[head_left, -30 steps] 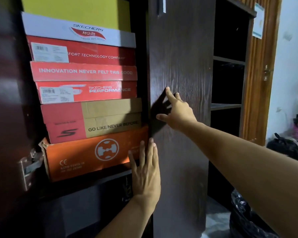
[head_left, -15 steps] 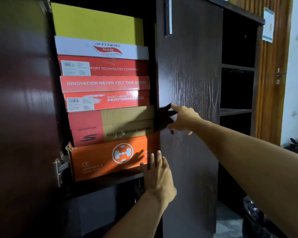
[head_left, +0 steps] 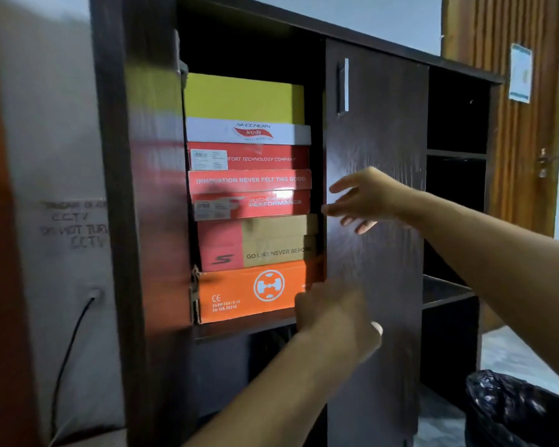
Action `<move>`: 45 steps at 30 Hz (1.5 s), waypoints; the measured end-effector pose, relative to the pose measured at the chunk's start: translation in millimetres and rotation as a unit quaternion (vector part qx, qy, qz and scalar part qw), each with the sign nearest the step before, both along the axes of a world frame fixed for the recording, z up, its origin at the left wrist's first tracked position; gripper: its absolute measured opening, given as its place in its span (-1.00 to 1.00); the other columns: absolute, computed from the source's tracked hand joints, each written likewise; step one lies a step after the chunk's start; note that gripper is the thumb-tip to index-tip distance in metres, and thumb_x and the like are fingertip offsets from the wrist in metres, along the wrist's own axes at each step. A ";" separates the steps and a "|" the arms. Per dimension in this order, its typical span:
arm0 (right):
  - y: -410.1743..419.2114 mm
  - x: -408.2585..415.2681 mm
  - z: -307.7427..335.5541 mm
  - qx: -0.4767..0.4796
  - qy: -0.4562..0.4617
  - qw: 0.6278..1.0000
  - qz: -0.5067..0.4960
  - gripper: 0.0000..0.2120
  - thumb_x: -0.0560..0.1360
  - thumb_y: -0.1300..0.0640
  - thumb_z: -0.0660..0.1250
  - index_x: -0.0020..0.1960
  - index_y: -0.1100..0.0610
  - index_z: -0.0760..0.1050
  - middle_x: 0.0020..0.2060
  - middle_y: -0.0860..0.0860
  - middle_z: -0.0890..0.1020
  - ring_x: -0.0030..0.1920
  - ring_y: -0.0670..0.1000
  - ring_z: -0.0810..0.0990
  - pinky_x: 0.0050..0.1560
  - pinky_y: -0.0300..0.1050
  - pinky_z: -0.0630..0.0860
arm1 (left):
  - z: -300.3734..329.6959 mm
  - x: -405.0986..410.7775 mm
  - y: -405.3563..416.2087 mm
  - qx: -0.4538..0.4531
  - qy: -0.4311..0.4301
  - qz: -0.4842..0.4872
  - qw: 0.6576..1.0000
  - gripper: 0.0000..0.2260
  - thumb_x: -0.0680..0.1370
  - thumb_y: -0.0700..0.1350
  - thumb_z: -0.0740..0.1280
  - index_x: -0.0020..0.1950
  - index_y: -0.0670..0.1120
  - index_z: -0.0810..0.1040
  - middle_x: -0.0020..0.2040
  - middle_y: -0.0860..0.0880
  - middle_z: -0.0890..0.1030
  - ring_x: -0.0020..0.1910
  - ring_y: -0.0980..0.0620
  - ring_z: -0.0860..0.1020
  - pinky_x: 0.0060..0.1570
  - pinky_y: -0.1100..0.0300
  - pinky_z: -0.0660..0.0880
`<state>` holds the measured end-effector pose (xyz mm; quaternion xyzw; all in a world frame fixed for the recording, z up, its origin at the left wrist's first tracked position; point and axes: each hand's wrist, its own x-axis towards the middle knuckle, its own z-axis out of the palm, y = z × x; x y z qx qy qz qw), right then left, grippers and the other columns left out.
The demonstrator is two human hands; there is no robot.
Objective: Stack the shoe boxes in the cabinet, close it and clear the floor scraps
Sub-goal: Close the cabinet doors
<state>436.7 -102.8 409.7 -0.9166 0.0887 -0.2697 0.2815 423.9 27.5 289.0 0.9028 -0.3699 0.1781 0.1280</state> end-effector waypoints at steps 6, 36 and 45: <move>64.1 -53.4 35.3 -0.042 -0.070 0.994 0.074 -0.57 0.44 0.05 0.48 0.24 0.19 0.53 -0.09 0.08 0.70 -0.18 0.03 0.72 -0.17 0.05 0.68 | 18.1 -33.2 74.6 -0.254 -0.229 -0.132 0.931 -0.78 0.48 0.02 0.34 -0.06 -0.12 0.59 -0.09 -0.05 0.65 -0.05 -0.12 0.58 -0.14 0.04 0.54; 152.8 -95.6 31.8 -0.041 -0.153 0.978 0.132 -0.79 0.56 0.12 0.32 0.03 0.28 0.57 -0.18 0.20 0.68 -0.26 0.14 0.70 -0.25 0.11 0.67 | -5.2 11.3 113.7 -0.559 0.057 -0.313 0.765 -0.54 0.58 -0.06 0.19 0.48 0.14 0.23 0.55 0.20 0.16 0.52 0.28 0.09 0.53 0.04 0.09; 56.0 -84.3 -2.5 -0.305 -0.156 0.927 -0.151 -0.17 0.53 0.07 0.37 0.56 -0.08 -0.13 0.57 0.07 -0.01 0.44 0.21 0.29 0.28 0.20 0.42 | -41.2 71.3 43.7 -0.202 -0.124 -0.158 0.959 -0.04 0.49 0.14 0.39 0.53 0.12 -0.35 0.52 0.12 -0.44 0.50 0.12 -0.41 0.51 -0.11 -0.26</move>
